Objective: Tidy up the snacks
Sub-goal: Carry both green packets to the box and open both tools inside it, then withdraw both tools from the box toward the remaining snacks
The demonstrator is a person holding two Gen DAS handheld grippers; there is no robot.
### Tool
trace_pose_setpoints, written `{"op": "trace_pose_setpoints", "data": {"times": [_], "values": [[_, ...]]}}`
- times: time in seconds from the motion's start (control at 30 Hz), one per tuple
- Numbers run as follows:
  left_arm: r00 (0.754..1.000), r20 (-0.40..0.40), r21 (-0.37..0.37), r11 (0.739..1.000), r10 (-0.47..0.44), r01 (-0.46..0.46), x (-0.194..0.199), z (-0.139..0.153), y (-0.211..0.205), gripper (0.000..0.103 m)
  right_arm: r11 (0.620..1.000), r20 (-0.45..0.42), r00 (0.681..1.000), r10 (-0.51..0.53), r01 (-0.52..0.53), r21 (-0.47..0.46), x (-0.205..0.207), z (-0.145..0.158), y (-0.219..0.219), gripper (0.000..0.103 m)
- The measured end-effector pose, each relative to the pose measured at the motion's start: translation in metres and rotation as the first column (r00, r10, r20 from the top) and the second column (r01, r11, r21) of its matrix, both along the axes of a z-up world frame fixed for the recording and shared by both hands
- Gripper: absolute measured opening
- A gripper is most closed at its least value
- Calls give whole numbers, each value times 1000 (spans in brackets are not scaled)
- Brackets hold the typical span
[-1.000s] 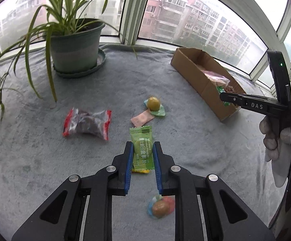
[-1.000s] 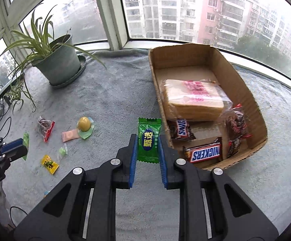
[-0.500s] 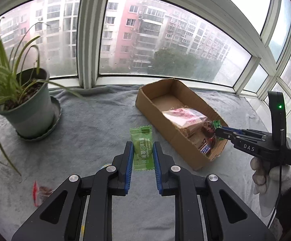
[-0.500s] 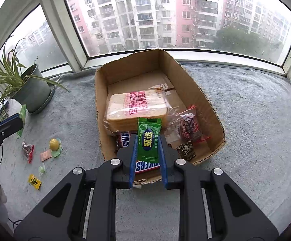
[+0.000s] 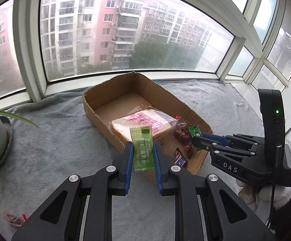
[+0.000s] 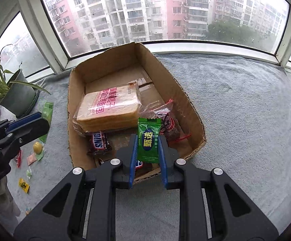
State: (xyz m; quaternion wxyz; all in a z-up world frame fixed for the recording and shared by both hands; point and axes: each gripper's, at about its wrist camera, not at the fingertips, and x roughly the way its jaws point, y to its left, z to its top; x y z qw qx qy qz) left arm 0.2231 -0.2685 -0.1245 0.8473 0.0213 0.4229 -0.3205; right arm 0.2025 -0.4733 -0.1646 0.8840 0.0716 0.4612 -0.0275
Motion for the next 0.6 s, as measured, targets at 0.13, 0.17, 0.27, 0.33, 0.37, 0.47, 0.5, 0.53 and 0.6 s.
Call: {"op": "trace_pose_setpoints", "data": {"times": [0.13, 0.17, 0.27, 0.33, 0.37, 0.47, 0.5, 0.53, 0.6], "values": [[1000, -17, 4, 1000, -17, 17, 2, -7, -11, 18, 1000, -4, 1000, 2, -2, -1, 2, -2, -4, 21], [999, -26, 0, 1000, -22, 22, 2, -9, -12, 18, 1000, -5, 1000, 3, -3, -3, 2, -2, -4, 21], [999, -45, -8, 1000, -28, 27, 3, -12, -17, 18, 1000, -6, 1000, 1, -1, -14, 2, -2, -4, 21], [998, -50, -20, 999, -39, 38, 3, -13, -19, 18, 1000, -4, 1000, 8, -8, -15, 3, -1, -3, 21], [998, -51, -23, 999, -43, 42, 2, -13, -20, 18, 1000, -3, 1000, 10, -10, -20, 3, -1, -2, 24], [998, -46, -14, 999, -51, 50, 0, -13, -23, 24, 999, 5, 1000, -1, 1, -34, 2, 2, -2, 39], [998, -44, -8, 999, -49, 49, 0, -14, -23, 24, 999, 9, 1000, -4, 4, -33, 1, 3, -2, 41], [998, -44, -6, 999, -48, 48, -1, -14, -22, 24, 999, 13, 1000, -4, 4, -36, 0, 4, -2, 46], [998, -46, -9, 999, -42, 42, -1, -12, -18, 24, 999, 20, 1000, -2, 3, -41, -2, 7, -1, 48]]}}
